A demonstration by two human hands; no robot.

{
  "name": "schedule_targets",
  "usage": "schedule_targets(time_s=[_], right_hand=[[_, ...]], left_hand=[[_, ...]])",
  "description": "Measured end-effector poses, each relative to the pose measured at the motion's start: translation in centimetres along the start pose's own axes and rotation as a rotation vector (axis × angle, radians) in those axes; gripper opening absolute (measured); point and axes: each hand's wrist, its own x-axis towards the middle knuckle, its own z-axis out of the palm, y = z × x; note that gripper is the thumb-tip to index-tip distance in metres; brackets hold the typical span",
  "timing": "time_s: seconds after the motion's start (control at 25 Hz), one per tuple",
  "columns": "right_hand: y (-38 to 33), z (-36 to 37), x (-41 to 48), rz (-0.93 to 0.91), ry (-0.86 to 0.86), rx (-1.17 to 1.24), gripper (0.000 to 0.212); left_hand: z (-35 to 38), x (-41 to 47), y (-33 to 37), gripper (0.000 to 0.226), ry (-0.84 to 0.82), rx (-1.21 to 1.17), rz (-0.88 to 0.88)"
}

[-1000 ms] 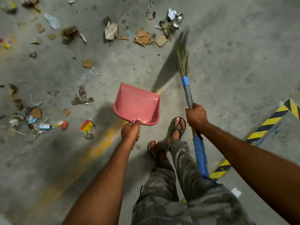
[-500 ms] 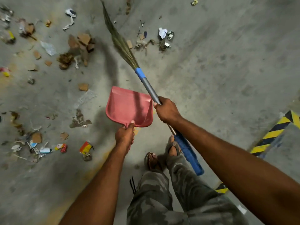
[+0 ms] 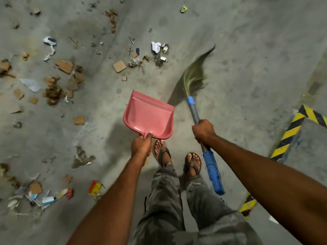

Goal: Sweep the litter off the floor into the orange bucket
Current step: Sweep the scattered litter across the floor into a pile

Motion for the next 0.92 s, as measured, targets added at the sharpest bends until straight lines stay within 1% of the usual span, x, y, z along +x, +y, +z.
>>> schedule_targets(time_s=[0.04, 0.12, 0.2, 0.28, 0.32, 0.4, 0.48, 0.56, 0.64, 0.68, 0.72, 0.8, 0.84, 0.92], right_hand=[[-1.6, 0.6, 0.1, -0.052, -0.044, -0.061, 0.027], [-6.5, 3.1, 1.1, -0.145, -0.133, -0.101, 0.03], [-11.4, 4.5, 0.9, -0.256, -0.211, -0.136, 0.026], [-14.7, 4.6, -0.3, -0.399, -0.238, -0.183, 0.024], [-15.8, 4.5, -1.2, -0.443, -0.239, -0.182, 0.023], [-15.8, 4.1, -3.6, -0.486, -0.252, -0.131, 0.021], [-13.4, 3.5, -5.4, -0.436, -0.225, -0.038, 0.021], [-9.7, 3.3, -7.6, -0.357, -0.165, -0.003, 0.023], [-5.7, 3.4, -9.1, -0.243, -0.096, 0.061, 0.021], [-3.8, 3.7, -9.6, -0.184, -0.082, 0.077, 0.022], [-2.5, 4.1, -10.3, -0.141, -0.094, 0.062, 0.022], [-0.7, 5.7, -10.9, -0.072, -0.19, 0.007, 0.024], [-1.4, 6.5, -11.0, -0.066, -0.23, -0.032, 0.025], [-2.8, 8.8, -11.2, -0.152, -0.324, -0.122, 0.023]], left_hand=[[-0.5, 0.1, -0.3, 0.044, 0.017, 0.005, 0.001], [-2.3, 2.5, -1.1, 0.043, 0.06, 0.018, -0.013], [-4.4, 3.8, -1.3, 0.043, 0.112, 0.045, -0.017], [-6.0, 4.4, -1.4, 0.043, 0.125, 0.039, -0.017], [-7.0, 4.7, -1.0, 0.044, 0.134, 0.047, -0.012], [-8.6, 4.4, 0.0, 0.044, 0.158, 0.058, -0.004], [-8.7, 4.0, 0.6, 0.044, 0.157, 0.066, 0.007], [-9.2, 2.9, 0.4, 0.046, 0.15, 0.082, -0.009], [-9.1, 2.2, -1.1, 0.059, 0.133, 0.089, -0.045], [-9.0, 1.7, -2.5, 0.064, 0.14, 0.087, -0.09], [-9.1, 0.8, -3.9, 0.062, 0.155, 0.088, -0.111], [-9.0, -0.9, -7.1, 0.051, 0.179, 0.049, -0.137], [-9.1, -1.2, -8.0, 0.048, 0.19, 0.031, -0.139], [-9.3, -2.3, -11.7, 0.052, 0.232, 0.006, -0.172]])
